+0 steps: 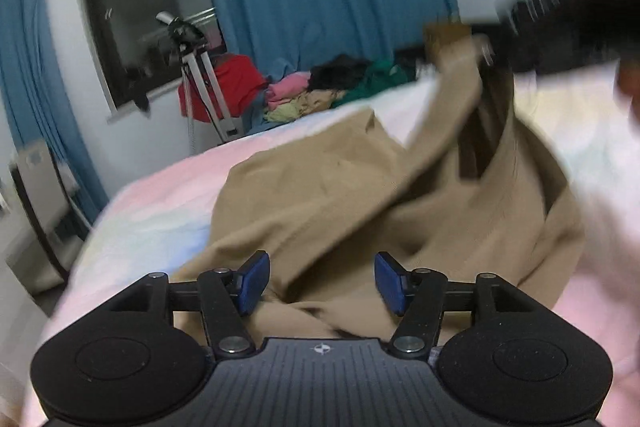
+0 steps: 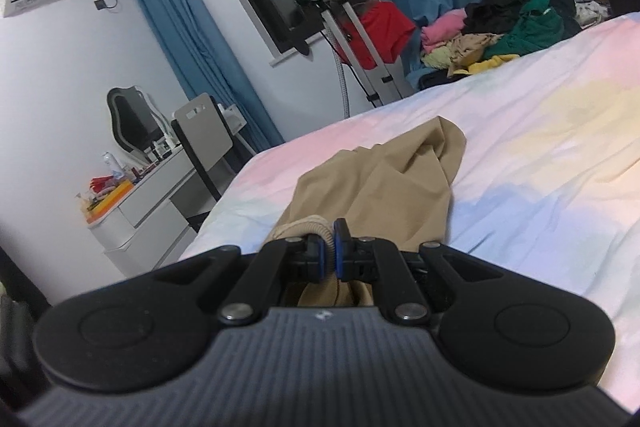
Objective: Fold clothes
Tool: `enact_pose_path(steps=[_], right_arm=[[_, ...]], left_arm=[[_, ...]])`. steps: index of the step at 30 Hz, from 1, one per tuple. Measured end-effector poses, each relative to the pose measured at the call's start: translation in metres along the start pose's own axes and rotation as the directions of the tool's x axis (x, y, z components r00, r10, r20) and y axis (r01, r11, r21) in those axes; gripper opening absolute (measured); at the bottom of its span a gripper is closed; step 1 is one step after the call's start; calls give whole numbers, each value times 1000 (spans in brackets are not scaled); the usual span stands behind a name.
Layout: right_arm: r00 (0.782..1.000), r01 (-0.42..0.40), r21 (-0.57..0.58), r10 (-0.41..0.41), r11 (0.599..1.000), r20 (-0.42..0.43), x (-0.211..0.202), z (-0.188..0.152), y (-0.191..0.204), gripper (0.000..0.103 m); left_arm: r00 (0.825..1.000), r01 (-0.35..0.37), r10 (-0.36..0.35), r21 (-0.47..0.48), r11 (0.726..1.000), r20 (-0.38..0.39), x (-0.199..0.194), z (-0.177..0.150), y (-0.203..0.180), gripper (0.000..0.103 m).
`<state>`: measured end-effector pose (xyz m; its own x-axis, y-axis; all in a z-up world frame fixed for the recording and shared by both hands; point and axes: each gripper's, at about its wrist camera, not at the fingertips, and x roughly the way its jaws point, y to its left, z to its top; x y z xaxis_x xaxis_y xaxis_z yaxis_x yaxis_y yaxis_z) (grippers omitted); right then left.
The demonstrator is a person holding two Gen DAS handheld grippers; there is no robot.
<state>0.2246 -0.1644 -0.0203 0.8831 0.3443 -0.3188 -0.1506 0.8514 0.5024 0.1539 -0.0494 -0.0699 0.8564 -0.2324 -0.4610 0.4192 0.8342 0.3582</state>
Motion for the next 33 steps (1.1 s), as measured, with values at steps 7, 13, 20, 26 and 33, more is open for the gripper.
enact_pose_path(steps=[7, 13, 20, 26, 33], right_arm=[[999, 6, -88, -4, 996, 33, -7, -7, 16, 8], [997, 68, -97, -65, 993, 32, 4, -10, 10, 8], [992, 86, -72, -80, 994, 94, -11, -10, 12, 8], [977, 95, -92, -75, 991, 197, -31, -14, 25, 8], [970, 94, -130, -62, 987, 233, -34, -19, 37, 8]], left_arm=[[976, -213, 215, -56, 975, 31, 18, 0, 1, 17], [989, -47, 68, -151, 987, 134, -51, 10, 30, 3], [903, 400, -296, -359, 843, 312, -106, -6, 82, 4], [948, 308, -227, -463, 831, 224, -87, -23, 85, 11], [992, 80, -36, -376, 923, 123, -59, -20, 56, 39]])
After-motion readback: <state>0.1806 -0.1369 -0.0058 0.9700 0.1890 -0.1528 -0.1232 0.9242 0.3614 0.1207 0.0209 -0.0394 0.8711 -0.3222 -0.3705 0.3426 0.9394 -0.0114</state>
